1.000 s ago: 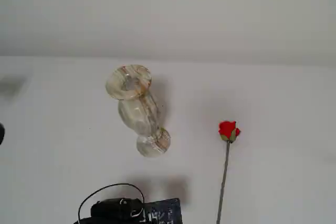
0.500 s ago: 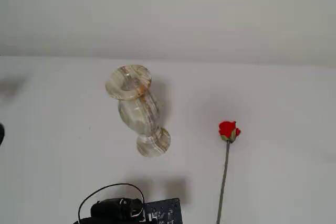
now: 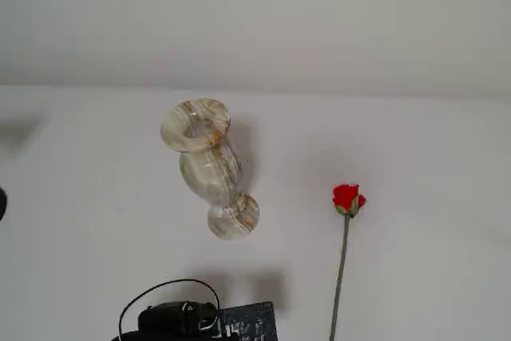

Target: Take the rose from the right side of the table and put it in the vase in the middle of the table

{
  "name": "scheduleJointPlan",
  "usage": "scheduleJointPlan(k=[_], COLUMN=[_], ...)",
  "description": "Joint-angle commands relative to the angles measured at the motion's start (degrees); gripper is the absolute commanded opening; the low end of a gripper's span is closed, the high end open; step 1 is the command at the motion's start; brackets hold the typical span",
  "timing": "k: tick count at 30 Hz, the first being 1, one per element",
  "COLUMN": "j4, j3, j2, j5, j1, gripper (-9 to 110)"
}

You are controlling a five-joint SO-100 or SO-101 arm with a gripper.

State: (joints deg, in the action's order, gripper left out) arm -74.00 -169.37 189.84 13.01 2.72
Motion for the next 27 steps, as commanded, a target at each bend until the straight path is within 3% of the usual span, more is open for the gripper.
scheduleJointPlan(k=[1,16,27], j4=[0.09,0.09,-0.79], j3=[-2.2,-2.2,-2.29], j2=[0.62,0.62,0.62], j5=[-0.53,0.09,8.26], j1=[-0.62,0.44,9.49], gripper=[0,0,0])
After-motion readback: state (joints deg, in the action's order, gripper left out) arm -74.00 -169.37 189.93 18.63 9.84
